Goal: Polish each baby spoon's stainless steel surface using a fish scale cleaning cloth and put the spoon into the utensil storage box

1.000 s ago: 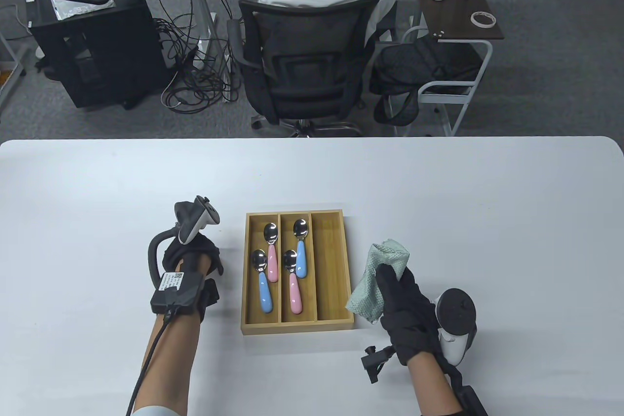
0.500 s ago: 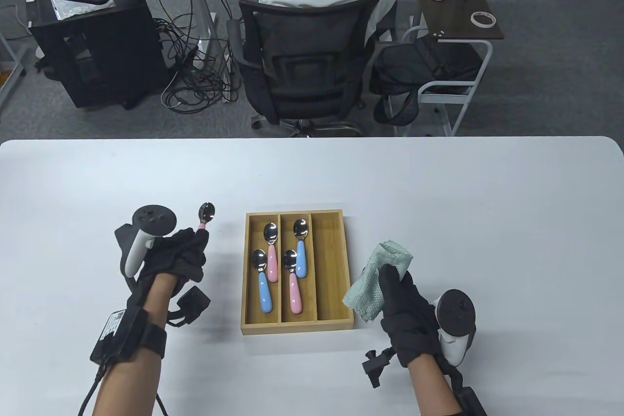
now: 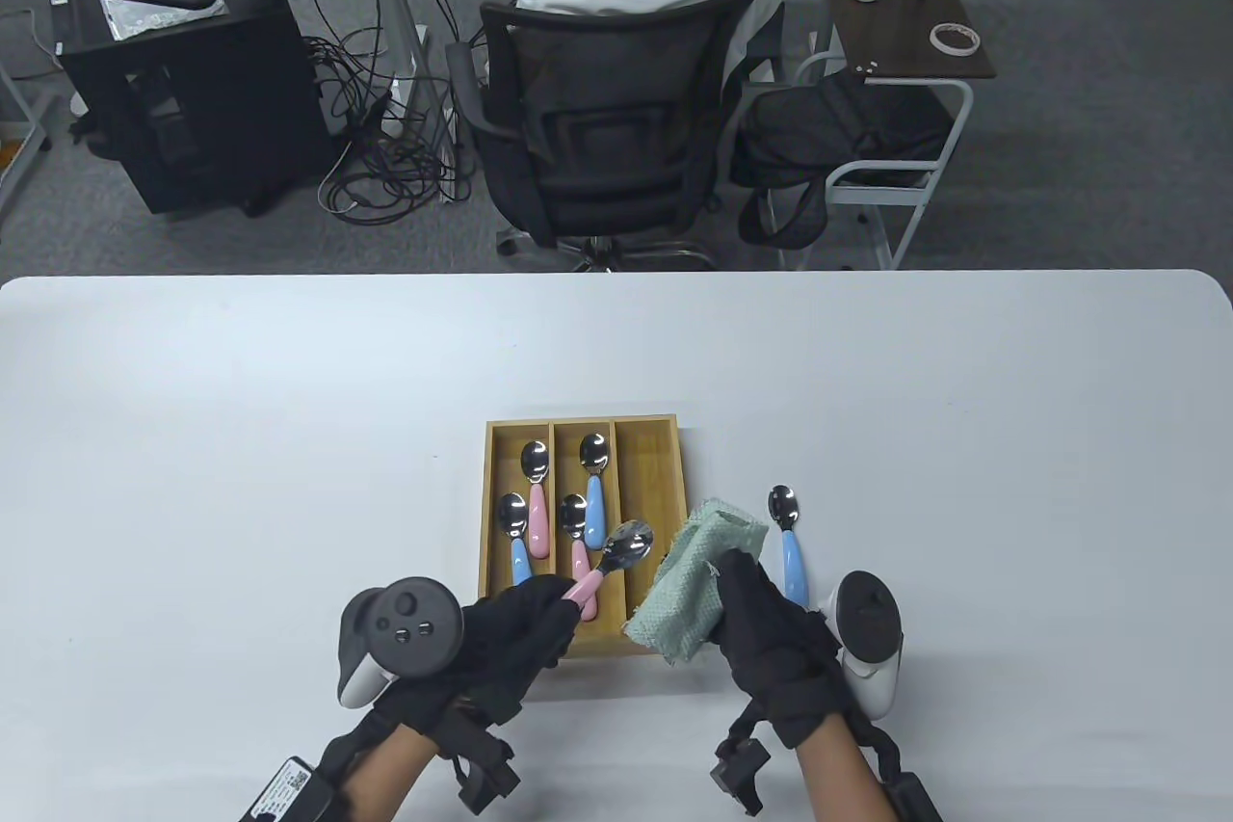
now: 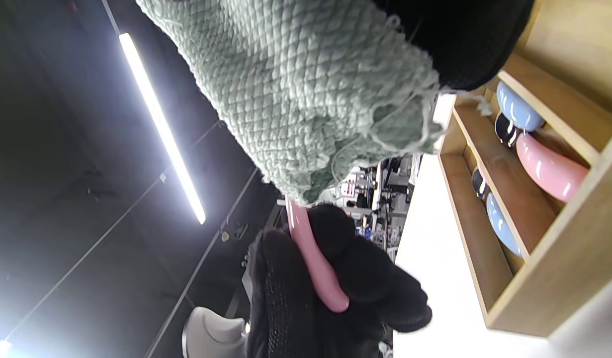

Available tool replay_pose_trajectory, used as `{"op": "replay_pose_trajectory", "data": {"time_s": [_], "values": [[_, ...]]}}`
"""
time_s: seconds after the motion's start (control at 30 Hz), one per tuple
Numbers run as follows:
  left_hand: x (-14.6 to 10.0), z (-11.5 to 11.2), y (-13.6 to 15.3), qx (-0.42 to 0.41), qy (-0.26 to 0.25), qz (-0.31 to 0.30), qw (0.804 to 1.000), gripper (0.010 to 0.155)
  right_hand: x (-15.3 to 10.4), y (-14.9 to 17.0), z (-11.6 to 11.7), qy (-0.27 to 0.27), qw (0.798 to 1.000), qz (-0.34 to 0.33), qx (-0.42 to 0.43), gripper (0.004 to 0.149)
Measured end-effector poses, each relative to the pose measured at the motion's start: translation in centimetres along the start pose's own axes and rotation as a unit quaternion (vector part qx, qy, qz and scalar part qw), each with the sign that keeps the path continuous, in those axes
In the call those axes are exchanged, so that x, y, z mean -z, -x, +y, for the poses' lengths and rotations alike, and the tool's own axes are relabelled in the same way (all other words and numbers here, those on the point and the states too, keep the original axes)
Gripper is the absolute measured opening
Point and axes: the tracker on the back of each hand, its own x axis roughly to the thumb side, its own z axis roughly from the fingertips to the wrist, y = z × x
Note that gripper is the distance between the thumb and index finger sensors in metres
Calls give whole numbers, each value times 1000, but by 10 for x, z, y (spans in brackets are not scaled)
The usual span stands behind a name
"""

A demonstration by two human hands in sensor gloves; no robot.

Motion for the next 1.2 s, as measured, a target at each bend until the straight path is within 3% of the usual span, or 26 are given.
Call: {"op": "replay_pose_trajectory", "data": {"time_s": [0.33,0.5,0.63,0.8,1.03,1.2], "values": [[-2,-20,-16,54,24,-27,998,55,3,0,10,-2,1000,6,8,70],[-2,-28,-19,82,38,-30,995,55,-1,-7,12,99,991,13,-95,67],[-2,-29,-18,73,38,-27,996,55,-3,-11,13,120,986,0,-115,64],[-1,-27,-14,52,46,-17,997,55,-4,-17,19,107,982,-30,-153,52],[-2,-25,-12,74,47,-15,996,55,2,-10,14,32,998,-2,-59,54],[-1,-27,-11,89,57,-12,994,54,3,-5,14,36,997,2,-68,57]]}}
